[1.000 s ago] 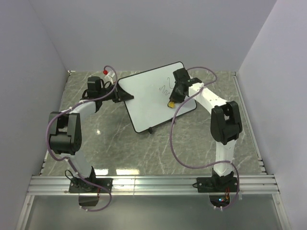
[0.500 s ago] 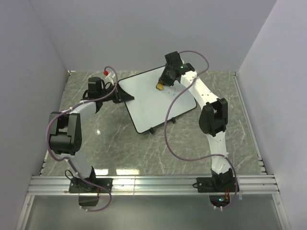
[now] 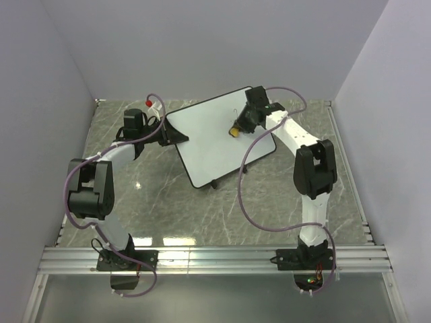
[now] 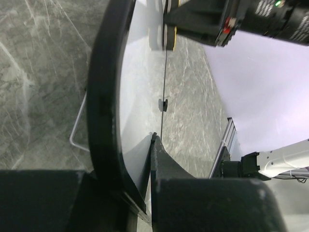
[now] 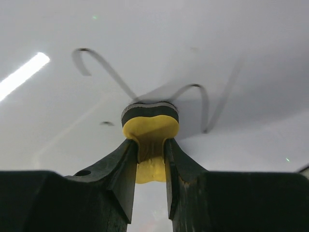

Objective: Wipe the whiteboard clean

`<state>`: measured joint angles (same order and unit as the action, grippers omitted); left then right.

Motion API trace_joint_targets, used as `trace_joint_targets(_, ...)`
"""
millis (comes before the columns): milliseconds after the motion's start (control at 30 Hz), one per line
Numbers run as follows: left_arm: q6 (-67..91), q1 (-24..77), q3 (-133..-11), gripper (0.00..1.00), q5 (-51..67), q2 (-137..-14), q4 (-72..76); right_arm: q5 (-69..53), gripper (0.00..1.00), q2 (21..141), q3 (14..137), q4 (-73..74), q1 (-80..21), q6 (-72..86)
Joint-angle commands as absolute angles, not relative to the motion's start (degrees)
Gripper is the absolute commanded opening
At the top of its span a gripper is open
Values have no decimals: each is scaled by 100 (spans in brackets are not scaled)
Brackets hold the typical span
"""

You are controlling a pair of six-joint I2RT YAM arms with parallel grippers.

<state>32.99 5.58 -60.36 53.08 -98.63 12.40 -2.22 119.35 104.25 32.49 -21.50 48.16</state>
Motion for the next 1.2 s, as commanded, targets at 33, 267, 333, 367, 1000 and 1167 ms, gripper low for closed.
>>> trace_joint_targets(33, 2127, 975, -5915, 0, 5405, -9668, 1099, 316, 0, 11963, 9467, 3525, -1916, 4588)
trace_joint_targets(267, 2145, 984, -5889, 0, 5423, -9685, 1134, 167, 0, 12041, 9772, 3568, -1925, 4693)
trace_joint_targets(333, 2092, 1002, -5897, 0, 5388, -9694, 1090, 18, 0, 12155, 9975, 3490, -1916, 4912)
trace_joint_targets(367, 2074, 1028, -5906, 0, 5379, -9694, 1064, -226, 0, 12181, 10202, 3428, -1916, 4983)
trace_joint_targets(1000, 2013, 1081, -5836, 0, 5309, -9589, 984, -949, 0, 13772, 13006, 3305, -2004, 6916)
trace_joint_targets(1167, 2030, 1081, -5801, 0, 5300, -9536, 1011, -1011, 0, 13939, 13245, 3094, -1837, 7329)
